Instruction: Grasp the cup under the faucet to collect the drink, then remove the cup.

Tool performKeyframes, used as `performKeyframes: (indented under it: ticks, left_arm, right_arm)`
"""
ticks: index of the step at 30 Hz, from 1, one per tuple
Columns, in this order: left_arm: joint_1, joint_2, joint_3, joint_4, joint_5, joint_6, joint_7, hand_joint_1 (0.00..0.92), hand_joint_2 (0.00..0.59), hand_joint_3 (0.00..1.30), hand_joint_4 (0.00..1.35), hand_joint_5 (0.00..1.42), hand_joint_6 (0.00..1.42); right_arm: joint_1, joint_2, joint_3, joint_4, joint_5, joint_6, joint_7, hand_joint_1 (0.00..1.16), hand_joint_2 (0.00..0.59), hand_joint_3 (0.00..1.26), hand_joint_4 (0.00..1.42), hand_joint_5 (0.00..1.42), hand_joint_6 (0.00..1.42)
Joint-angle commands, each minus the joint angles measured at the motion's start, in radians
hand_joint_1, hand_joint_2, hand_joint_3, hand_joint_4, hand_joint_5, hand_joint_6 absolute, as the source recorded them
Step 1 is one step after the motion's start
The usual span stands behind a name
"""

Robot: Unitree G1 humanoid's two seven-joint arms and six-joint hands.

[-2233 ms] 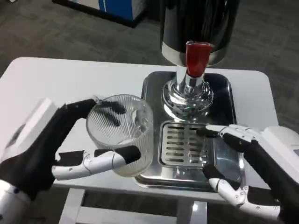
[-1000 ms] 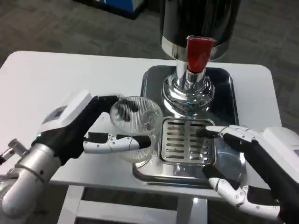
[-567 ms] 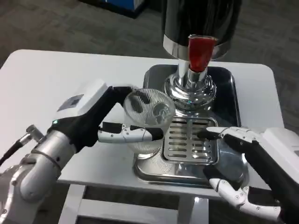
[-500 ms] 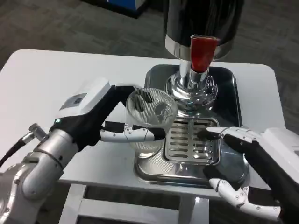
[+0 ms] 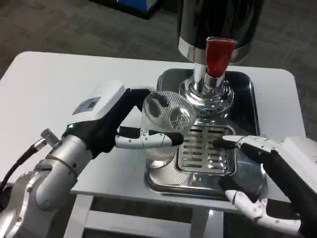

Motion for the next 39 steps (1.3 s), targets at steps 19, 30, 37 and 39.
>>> performKeyframes:
  ticks: [19,30,37,39]
  left_arm:
    - [0.055,-0.040,-0.016,-0.004,0.008,-0.055,0.072,0.369,0.180,0.56,0.51,0.43,0.28]
    - [0.038,-0.086,-0.004,0.010,-0.001,-0.061,0.112,0.301,0.193,0.53,0.48,0.42,0.28]
    - [0.036,-0.088,-0.014,0.021,0.015,-0.070,0.126,0.296,0.194,0.53,0.48,0.42,0.28]
    - [0.032,-0.087,-0.019,0.027,0.020,-0.070,0.126,0.295,0.194,0.53,0.48,0.42,0.28]
  right_arm:
    - [0.019,0.012,-0.003,-0.015,0.004,-0.004,-0.003,0.41,0.453,0.26,0.24,0.18,0.14]
    - [0.025,0.010,-0.025,-0.019,0.015,-0.004,0.005,0.41,0.453,0.26,0.24,0.18,0.14]
    - [0.025,0.007,-0.036,-0.018,0.024,-0.002,0.006,0.41,0.453,0.26,0.24,0.18,0.14]
    - [0.027,0.006,-0.039,-0.016,0.027,-0.002,0.006,0.41,0.453,0.26,0.24,0.18,0.14]
